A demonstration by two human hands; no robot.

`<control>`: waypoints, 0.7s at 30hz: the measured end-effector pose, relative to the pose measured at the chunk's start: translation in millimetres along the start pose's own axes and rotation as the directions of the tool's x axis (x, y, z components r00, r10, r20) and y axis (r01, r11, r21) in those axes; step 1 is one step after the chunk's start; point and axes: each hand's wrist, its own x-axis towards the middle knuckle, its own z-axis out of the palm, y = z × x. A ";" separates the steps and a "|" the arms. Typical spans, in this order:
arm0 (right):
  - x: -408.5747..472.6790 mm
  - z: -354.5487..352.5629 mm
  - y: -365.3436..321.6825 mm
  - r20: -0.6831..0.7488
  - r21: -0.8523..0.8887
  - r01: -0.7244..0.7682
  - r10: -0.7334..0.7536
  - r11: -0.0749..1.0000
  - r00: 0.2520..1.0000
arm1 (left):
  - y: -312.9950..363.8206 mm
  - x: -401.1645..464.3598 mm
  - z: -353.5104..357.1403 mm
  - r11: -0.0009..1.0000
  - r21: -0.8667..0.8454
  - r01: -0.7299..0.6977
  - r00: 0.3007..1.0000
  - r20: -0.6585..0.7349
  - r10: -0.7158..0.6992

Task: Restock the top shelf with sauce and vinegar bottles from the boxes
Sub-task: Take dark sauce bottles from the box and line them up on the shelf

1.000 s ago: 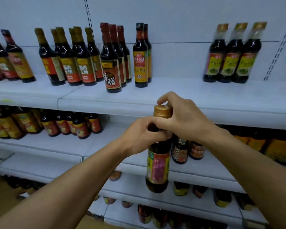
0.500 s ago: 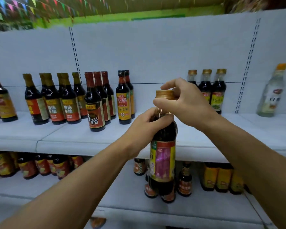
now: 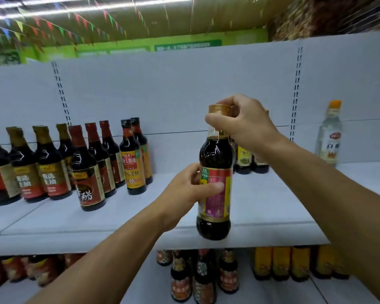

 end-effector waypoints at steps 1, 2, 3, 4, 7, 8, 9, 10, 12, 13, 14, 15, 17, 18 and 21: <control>3.4 -2.6 3.6 -0.009 0.000 0.001 -0.001 1.000 1.000 | -3.2 4.4 1.4 1.000 0.017 0.016 1.000 0.009 -0.016; 6.4 -4.5 7.1 -0.016 -0.002 0.003 -0.003 1.000 1.000 | -5.9 9.0 3.3 0.999 0.041 0.024 1.000 0.013 -0.024; 9.9 -5.7 10.8 -0.024 -0.002 0.001 -0.001 1.000 1.000 | -8.8 14.6 5.8 0.997 0.066 0.027 1.000 0.008 -0.028; 13.8 -7.0 15.2 -0.034 -0.006 -0.001 0.000 1.000 0.999 | -10.9 21.1 9.6 0.996 0.085 0.025 1.000 -0.003 -0.025; 25.1 -7.3 26.2 -0.069 -0.020 -0.005 0.004 1.000 0.998 | -15.1 40.4 19.9 0.994 0.113 0.000 0.999 -0.048 0.005; 29.0 -7.9 29.6 -0.078 -0.024 -0.009 0.007 1.000 0.997 | -16.5 46.7 23.5 0.993 0.121 -0.008 0.998 -0.064 0.016; 33.7 -8.6 33.0 -0.089 -0.027 -0.014 0.012 1.000 0.996 | -18.4 53.7 26.6 0.991 0.136 -0.015 0.996 -0.086 0.027; 38.3 -9.6 36.0 -0.101 -0.030 -0.022 0.018 0.999 0.995 | -20.7 60.2 29.3 0.986 0.166 -0.018 0.993 -0.111 0.036; 48.3 -11.6 41.0 -0.122 -0.050 -0.030 0.024 0.998 0.992 | -25.7 73.5 34.6 0.972 0.236 -0.007 0.984 -0.172 0.049; 53.8 -12.1 43.4 -0.131 -0.065 -0.032 0.023 0.997 0.991 | -28.1 79.9 37.1 0.965 0.261 -0.004 0.978 -0.201 0.059; 58.3 -12.4 45.4 -0.139 -0.081 -0.034 0.023 0.996 0.990 | -30.3 85.4 39.7 0.961 0.277 0.001 0.971 -0.230 0.066; 62.9 -12.4 47.3 -0.145 -0.099 -0.035 0.021 0.994 0.989 | -32.1 90.8 42.3 0.958 0.287 0.006 0.963 -0.259 0.071; 70.5 -11.4 51.7 -0.144 -0.149 -0.032 0.010 0.988 0.990 | -34.5 100.2 46.1 0.958 0.286 0.015 0.947 -0.313 0.078; 73.7 -10.3 53.9 -0.134 -0.162 -0.026 0.004 0.986 0.991 | -35.0 104.1 47.3 0.961 0.274 0.021 0.940 -0.333 0.074; 82.9 -7.2 63.6 -0.081 -0.147 -0.001 -0.011 0.989 0.997 | -38.3 116.0 47.6 0.977 0.208 0.050 0.934 -0.356 0.027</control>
